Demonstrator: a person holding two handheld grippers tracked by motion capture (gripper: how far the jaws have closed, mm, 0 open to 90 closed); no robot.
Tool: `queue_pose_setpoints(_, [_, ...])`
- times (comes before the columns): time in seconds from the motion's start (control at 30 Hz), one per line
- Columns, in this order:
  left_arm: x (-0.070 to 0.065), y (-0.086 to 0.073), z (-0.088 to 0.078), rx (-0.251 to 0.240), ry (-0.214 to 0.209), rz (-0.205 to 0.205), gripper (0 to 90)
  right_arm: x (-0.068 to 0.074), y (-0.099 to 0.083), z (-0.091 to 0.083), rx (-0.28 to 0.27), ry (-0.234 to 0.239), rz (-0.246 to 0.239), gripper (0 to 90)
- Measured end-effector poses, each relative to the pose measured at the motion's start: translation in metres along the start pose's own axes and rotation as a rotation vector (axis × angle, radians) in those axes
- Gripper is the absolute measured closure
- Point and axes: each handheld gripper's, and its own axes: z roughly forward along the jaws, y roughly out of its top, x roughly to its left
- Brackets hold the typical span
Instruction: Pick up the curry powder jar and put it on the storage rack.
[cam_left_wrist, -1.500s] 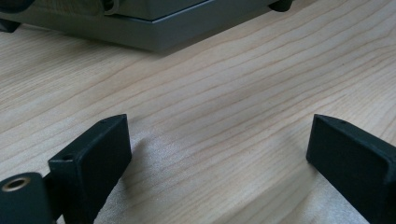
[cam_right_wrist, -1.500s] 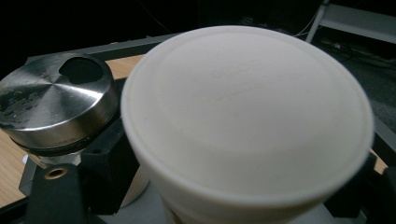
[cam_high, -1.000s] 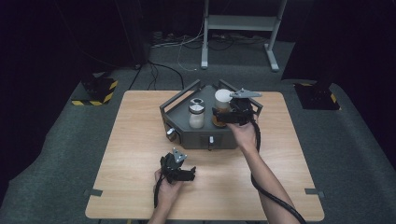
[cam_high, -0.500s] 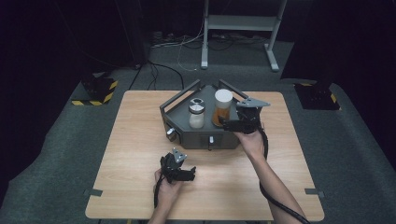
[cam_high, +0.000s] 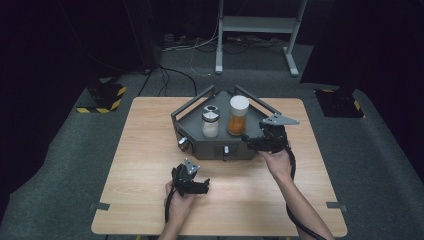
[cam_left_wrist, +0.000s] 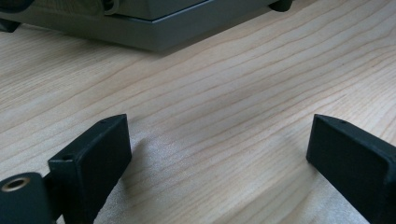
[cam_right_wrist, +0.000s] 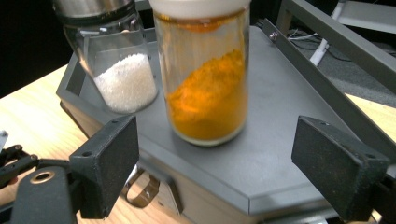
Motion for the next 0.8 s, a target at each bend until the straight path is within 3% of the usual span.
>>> queue_pose_setpoints(0.37, [0.0,0.0,0.0,0.001,-0.001,0.0,6.6,0.001,-0.019,-0.012,-0.008,0.0,0.008,14.6])
queue_pose_setpoints(0.8, [0.0,0.0,0.0,0.0,0.0,0.0,6.6,0.011,-0.018,-0.027,-0.028,-0.014,-0.023,14.4])
